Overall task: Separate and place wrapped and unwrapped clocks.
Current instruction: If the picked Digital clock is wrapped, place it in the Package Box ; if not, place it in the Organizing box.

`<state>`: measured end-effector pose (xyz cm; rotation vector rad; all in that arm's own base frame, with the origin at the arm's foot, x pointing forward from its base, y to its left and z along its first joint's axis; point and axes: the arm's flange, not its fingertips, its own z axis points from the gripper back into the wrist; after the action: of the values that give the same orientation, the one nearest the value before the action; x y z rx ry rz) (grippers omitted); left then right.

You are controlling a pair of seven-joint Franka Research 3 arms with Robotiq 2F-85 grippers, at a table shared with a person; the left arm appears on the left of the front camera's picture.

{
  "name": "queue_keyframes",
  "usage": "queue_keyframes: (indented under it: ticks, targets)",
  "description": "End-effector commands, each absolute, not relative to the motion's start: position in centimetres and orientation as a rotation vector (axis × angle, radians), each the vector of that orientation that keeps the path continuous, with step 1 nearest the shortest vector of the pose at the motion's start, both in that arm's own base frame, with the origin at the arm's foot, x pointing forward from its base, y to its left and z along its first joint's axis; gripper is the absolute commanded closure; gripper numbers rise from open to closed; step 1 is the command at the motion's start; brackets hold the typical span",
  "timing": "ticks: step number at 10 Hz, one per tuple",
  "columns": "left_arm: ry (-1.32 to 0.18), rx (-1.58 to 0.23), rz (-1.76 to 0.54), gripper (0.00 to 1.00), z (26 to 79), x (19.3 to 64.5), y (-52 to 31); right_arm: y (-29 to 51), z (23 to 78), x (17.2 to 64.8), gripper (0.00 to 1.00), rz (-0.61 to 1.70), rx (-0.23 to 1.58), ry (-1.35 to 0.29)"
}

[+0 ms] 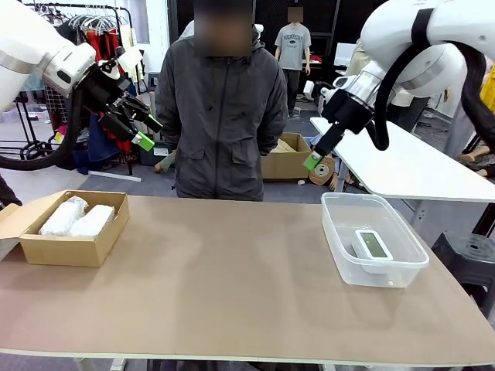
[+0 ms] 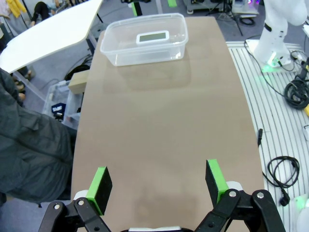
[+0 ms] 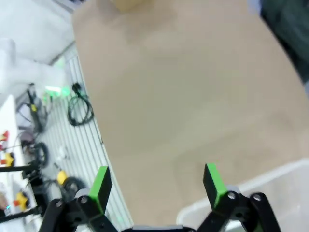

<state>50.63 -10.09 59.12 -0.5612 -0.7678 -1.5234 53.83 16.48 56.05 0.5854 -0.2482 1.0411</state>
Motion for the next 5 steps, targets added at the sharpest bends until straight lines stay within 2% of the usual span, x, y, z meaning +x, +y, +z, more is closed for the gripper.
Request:
queue_keyframes:
  ticks: [1, 2, 5]
  targets:
    - [-0.761, -0.549, -1.533, 0.0, 59.1, 50.5, -9.9, 15.6, 56.2, 52.7, 0.0, 1.097, 0.647, -0.399]
    - [-0.761, -0.549, -1.533, 0.0, 59.1, 50.5, -9.9, 15.2, 57.3, 52.9, 0.0, 1.112, 0.681, -0.465]
    - [-0.761, -0.549, -1.533, 0.0, 59.1, 50.5, -9.9, 13.3, 58.8, 52.7, 0.0, 1.204, 0.657, -0.511]
